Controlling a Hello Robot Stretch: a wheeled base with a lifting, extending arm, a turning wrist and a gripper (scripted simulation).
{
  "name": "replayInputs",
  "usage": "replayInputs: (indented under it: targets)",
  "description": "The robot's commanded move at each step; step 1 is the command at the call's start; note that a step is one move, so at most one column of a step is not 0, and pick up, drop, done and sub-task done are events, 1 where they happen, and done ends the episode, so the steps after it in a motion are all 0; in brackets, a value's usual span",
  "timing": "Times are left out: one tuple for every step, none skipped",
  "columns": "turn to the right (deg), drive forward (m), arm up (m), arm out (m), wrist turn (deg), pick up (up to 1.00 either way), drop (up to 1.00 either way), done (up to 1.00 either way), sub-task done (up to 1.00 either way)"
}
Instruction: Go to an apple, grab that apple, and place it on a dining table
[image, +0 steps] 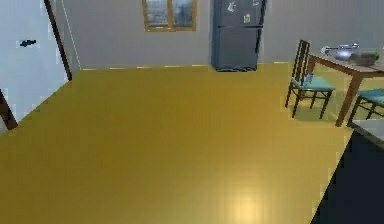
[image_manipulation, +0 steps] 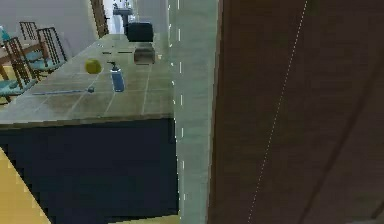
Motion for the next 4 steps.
replayInputs:
  targets:
    - [21.0, 0.00, 0.00, 0.00, 0.0, 0.00, 0.00, 0.00, 0.00]
    - [0.0, 0.95, 0.00, 0.00, 0.0, 0.00, 0.00, 0.00, 0.00]
    - [42.0, 0.00, 0.00, 0.00, 0.0, 0.00, 0.00, 0.00, 0.00]
    - [0.0, 0.05, 0.00, 0.00, 0.0, 0.00, 0.00, 0.00, 0.00]
